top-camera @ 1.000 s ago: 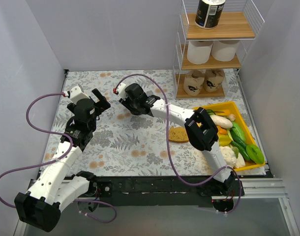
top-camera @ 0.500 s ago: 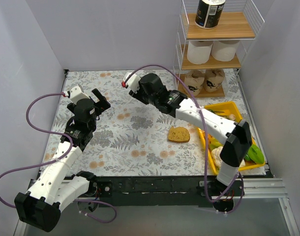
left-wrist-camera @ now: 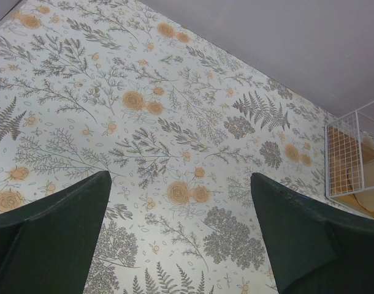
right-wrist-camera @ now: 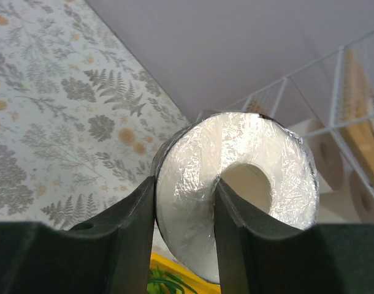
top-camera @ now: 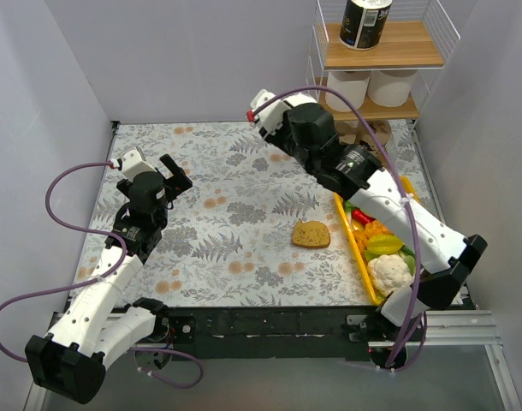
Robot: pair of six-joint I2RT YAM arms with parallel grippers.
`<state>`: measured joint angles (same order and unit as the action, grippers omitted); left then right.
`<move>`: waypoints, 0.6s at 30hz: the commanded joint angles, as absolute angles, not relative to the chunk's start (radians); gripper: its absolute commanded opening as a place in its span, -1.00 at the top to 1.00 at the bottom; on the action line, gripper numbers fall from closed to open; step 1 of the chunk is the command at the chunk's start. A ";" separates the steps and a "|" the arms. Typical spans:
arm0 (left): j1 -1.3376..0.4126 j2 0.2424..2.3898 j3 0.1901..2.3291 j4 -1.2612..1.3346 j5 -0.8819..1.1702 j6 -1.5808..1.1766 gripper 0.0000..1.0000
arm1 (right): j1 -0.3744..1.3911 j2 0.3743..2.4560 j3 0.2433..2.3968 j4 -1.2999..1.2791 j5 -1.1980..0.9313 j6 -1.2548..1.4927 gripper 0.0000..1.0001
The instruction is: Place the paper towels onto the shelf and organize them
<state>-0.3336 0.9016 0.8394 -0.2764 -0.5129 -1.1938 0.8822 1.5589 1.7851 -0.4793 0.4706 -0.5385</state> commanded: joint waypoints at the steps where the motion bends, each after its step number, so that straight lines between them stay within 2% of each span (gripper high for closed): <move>1: -0.334 0.893 0.836 -0.270 -0.525 -1.190 -0.96 | 0.812 1.454 1.859 -0.402 0.554 -0.595 0.28; 9: -0.336 0.896 0.836 -0.270 -0.523 -1.190 -0.96 | 0.617 1.382 1.894 -0.276 0.506 -0.655 0.29; 18: -0.334 0.897 0.834 -0.268 -0.523 -1.187 -0.96 | 0.341 1.488 2.037 -0.232 0.358 -0.608 0.29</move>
